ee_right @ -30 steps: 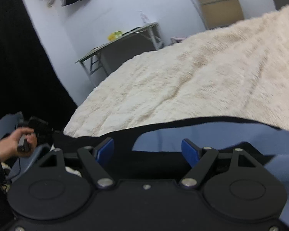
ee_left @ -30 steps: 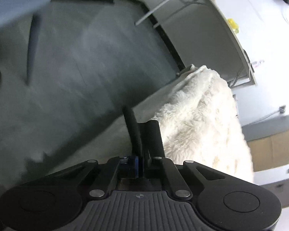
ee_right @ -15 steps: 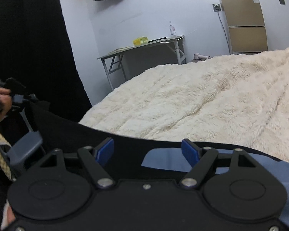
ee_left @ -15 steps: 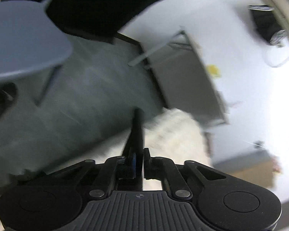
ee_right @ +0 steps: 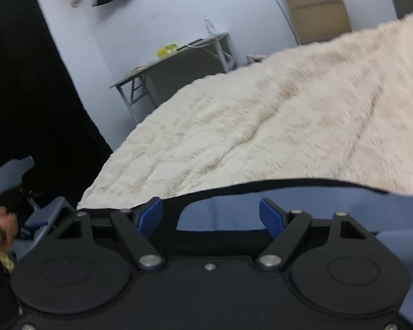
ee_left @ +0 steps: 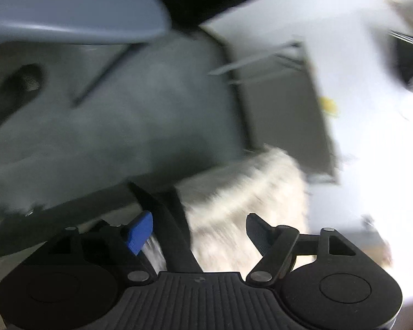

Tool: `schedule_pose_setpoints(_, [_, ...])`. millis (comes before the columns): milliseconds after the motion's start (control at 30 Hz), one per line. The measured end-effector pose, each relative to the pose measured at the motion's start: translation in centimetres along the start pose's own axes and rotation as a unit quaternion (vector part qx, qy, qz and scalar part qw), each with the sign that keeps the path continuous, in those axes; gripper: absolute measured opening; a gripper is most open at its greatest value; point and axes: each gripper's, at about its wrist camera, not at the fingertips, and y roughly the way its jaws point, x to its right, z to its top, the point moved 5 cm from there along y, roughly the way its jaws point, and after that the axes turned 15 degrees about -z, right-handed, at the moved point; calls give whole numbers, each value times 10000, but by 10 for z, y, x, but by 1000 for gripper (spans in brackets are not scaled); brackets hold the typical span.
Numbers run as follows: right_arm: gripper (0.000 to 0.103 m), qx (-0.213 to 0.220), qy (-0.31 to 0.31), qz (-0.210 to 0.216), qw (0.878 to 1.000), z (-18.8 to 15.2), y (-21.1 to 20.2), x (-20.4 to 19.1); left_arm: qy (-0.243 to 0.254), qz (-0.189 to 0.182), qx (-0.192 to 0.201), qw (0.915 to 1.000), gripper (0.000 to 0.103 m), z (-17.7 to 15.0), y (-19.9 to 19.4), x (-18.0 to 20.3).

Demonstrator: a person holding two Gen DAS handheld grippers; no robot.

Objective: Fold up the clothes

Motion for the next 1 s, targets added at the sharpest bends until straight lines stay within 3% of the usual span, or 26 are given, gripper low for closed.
schedule_pose_setpoints(100, [76,-144,-586,294,9977,11,12,-22,789,-178,65,9967,73,-24,-3,3])
schedule_pose_setpoints(200, [76,-278,-1530,594,9860,42,46,-51,1011,161,-168,9946,73,-36,11,-4])
schedule_pose_setpoints(267, [76,-820,-2131,717,9709,55,87,-64,1026,-47,-315,9942,73,-34,19,-5])
schedule_pose_setpoints(400, [68,-1015,-2562,461,9602,66,97,-60,1459,-254,-435,9880,78,-26,13,15])
schedule_pose_setpoints(467, [49,-1027,-2720,310,9563,72,97,-56,1382,-403,-382,9888,78,-21,9,14])
schedule_pose_setpoints(500, [22,-1033,-2798,235,9542,75,98,-54,1302,-456,-335,9899,78,-19,7,11])
schedule_pose_setpoints(533, [3,-1039,-2876,159,9520,78,98,-53,1183,-447,-288,9915,78,-17,6,6])
schedule_pose_setpoints(633, [3,-1055,-3109,-68,9446,86,98,-47,925,-417,-205,9946,78,-7,13,-9])
schedule_pose_setpoints(833, [5,-1085,-3563,-520,9266,104,99,-36,937,-234,-336,9948,78,-7,13,-12])
schedule_pose_setpoints(867, [10,-1089,-3637,-596,9232,107,99,-34,948,-198,-357,9947,78,-8,15,-13])
schedule_pose_setpoints(933, [33,-1098,-3784,-746,9161,114,99,-31,960,-107,-414,9945,78,-10,17,-16])
schedule_pose_setpoints(967, [35,-1001,-3635,-833,9224,114,95,-30,952,-47,-456,9944,78,-11,19,-18])
schedule_pose_setpoints(1000, [37,-776,-3266,-927,9374,114,86,-30,860,-43,-521,9949,78,-14,21,-21])
